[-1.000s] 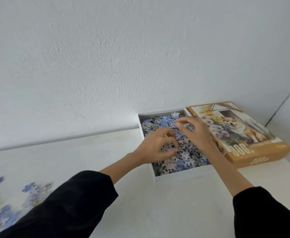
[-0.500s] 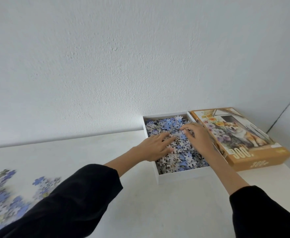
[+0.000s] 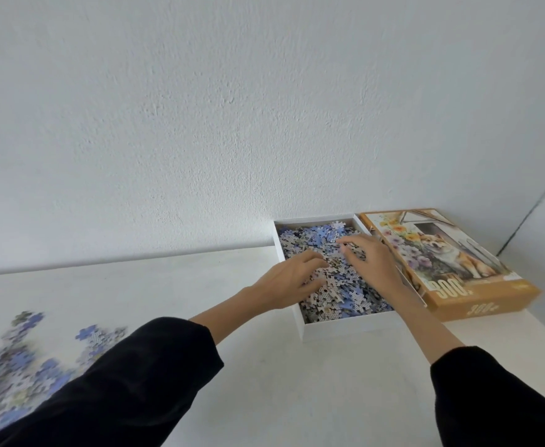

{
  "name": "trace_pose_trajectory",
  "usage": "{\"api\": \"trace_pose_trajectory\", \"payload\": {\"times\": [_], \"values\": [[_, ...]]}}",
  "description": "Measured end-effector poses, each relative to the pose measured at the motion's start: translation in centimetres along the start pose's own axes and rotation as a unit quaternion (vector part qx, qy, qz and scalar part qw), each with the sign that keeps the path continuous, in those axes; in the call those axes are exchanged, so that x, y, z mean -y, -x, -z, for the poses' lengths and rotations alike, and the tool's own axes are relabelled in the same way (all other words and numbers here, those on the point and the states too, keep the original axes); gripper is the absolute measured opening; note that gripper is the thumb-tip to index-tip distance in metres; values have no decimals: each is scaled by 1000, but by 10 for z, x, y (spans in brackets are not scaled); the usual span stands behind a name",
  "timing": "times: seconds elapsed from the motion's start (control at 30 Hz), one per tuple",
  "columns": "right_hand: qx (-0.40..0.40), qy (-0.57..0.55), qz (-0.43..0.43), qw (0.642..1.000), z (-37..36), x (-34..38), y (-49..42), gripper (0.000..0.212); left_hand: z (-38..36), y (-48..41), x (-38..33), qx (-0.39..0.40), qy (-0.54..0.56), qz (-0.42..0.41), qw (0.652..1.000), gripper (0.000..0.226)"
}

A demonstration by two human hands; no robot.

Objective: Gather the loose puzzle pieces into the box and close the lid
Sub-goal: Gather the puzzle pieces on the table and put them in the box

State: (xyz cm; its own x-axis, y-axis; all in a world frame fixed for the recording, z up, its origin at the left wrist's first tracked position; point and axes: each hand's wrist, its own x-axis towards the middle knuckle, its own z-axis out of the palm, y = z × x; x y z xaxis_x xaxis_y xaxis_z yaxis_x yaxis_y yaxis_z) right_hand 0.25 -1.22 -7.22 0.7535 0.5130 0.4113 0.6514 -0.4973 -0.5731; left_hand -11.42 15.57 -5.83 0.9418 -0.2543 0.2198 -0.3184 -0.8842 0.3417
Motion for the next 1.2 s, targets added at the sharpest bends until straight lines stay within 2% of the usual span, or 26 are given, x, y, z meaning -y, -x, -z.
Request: {"api": "trace_pose_trajectory", "payload": {"times": [0.23, 0.53, 0.67, 0.83, 0.97, 1.03, 1.13, 1.2], "values": [[-13, -61, 48, 997, -14, 52, 6, 23, 41, 46, -6, -77, 82, -17, 994, 30], [20, -116, 116, 986, -71, 155, 36, 22, 88, 172, 21, -108, 67, 47, 991, 26], [43, -126, 111, 985, -98, 192, 51, 23, 100, 232, 31, -109, 42, 72, 991, 26], [119, -130, 92, 980, -151, 233, 77, 23, 117, 313, 57, -132, 43, 144, 980, 26], [184, -97, 72, 975, -197, 259, 102, 33, 127, 388, 88, -148, 33, 236, 960, 27], [206, -83, 60, 973, -215, 270, 115, 40, 130, 426, 103, -156, 16, 294, 943, 41], [218, -31, 67, 973, -234, 283, 128, 47, 129, 478, 124, -159, -27, 397, 904, 93], [216, -21, 74, 973, -242, 292, 134, 49, 123, 502, 134, -148, -20, 452, 879, 111]]}}
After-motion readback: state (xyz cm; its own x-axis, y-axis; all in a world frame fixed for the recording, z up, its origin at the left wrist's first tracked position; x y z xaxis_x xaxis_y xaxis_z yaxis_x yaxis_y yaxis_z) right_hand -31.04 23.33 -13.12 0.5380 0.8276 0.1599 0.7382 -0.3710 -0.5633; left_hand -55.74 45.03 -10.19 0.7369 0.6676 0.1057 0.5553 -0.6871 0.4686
